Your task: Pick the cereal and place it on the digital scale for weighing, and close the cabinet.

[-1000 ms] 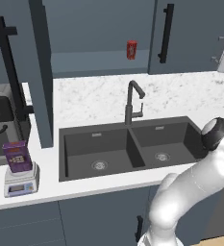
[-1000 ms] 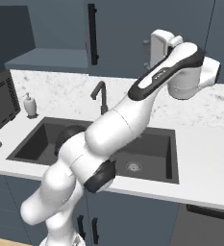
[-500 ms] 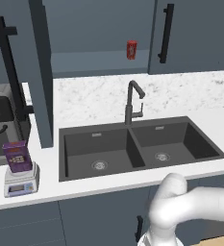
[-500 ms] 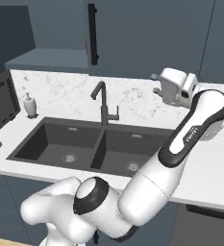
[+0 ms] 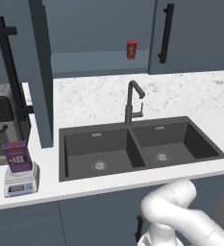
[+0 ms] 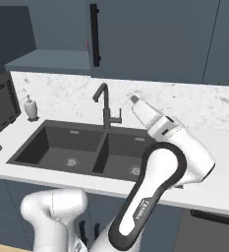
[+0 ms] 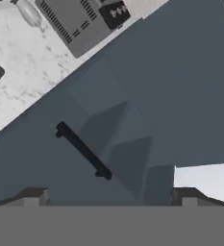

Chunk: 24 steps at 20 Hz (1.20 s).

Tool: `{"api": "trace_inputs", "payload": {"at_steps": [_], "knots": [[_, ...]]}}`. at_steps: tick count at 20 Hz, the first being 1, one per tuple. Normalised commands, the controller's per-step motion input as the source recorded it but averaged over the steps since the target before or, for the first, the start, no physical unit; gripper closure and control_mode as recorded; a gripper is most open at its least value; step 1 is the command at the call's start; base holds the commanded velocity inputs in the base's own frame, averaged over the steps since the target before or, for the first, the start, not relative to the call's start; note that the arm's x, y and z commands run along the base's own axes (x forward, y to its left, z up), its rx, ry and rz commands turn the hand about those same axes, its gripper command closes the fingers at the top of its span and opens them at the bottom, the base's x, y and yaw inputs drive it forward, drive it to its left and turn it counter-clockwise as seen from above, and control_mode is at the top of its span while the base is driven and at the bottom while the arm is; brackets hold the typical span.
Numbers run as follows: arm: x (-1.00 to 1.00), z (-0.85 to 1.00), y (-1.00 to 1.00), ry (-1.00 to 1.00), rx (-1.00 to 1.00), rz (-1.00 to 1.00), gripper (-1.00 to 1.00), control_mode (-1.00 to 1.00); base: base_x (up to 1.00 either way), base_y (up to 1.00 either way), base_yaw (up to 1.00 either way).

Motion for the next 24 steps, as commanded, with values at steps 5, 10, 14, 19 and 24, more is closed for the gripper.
{"api": "trace_inputs", "payload": {"at_steps": [5,10,14,19,24], "knots": [[-1.0,0.02,0.61,-0.03,0.26,-0.59,-1.0,-1.0,0.0,0.0,0.0],[-0.97,0.49,0.25,0.06,0.48,-0.24,-1.0,-1.0,0.0,0.0,0.0],[-0.55,0.01,0.23,0.0,0.49,0.02,-1.0,-1.0,0.0,0.0,0.0],[-0.38,-0.05,0.5,-0.25,0.02,0.2,-1.0,-1.0,0.0,0.0,0.0],[-0.83,-0.01,0.76,-0.23,0.05,0.12,-1.0,-1.0,0.0,0.0,0.0]]}}
